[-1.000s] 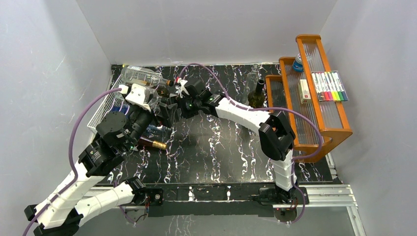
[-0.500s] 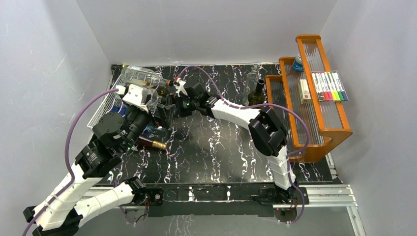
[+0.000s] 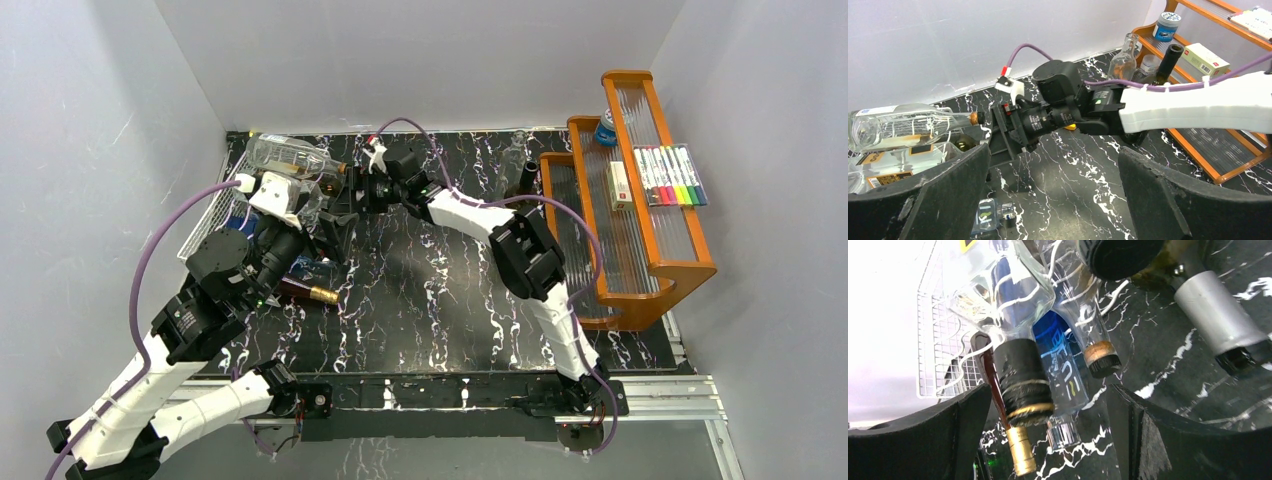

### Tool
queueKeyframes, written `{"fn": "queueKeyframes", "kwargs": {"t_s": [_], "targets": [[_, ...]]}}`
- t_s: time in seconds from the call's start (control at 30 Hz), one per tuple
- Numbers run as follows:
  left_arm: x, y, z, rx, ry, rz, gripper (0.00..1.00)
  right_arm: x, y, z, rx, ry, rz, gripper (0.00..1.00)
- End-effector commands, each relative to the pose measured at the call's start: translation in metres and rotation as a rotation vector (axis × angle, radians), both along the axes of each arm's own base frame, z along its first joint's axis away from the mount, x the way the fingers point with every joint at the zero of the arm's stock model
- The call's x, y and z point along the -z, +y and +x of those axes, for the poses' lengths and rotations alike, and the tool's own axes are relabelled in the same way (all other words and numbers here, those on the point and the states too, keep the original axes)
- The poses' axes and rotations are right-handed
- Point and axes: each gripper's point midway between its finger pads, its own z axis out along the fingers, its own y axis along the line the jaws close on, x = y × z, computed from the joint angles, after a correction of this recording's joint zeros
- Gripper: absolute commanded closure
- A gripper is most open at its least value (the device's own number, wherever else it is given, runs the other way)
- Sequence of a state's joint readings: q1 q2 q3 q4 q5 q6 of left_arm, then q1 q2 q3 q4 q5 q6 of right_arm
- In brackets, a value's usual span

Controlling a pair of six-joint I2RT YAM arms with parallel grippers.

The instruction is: Take the wine bottle off the wine rack

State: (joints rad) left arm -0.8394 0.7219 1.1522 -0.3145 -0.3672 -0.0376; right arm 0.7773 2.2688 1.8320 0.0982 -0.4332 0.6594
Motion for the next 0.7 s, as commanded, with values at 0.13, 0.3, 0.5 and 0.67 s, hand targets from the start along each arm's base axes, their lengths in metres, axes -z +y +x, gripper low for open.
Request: {"fn": "queueKeyframes", "kwargs": {"t_s": [0.13,0.3,0.5,0.67], "targets": [[-0.017,0.007,-0.006,0.001,-0.036,-0.034,0.02,-0.038,0.032,0.005,-0.095,-0.063,0.178,0.13],[-0.014,0.005,-0.005,0.005,-0.029,-0.033,0.02,-0.039,0.038,0.007,-0.117,-0.052,0.203,0.20],[-0.014,0.003,-0.004,0.007,-0.027,-0.031,0.02,-0.045,0.043,0.008,-0.137,-0.070,0.222,0.26],[-0.012,0.002,-0.004,0.008,-0.023,-0.034,0.02,-0.045,0.047,0.006,-0.164,-0.047,0.238,0.40]]}}
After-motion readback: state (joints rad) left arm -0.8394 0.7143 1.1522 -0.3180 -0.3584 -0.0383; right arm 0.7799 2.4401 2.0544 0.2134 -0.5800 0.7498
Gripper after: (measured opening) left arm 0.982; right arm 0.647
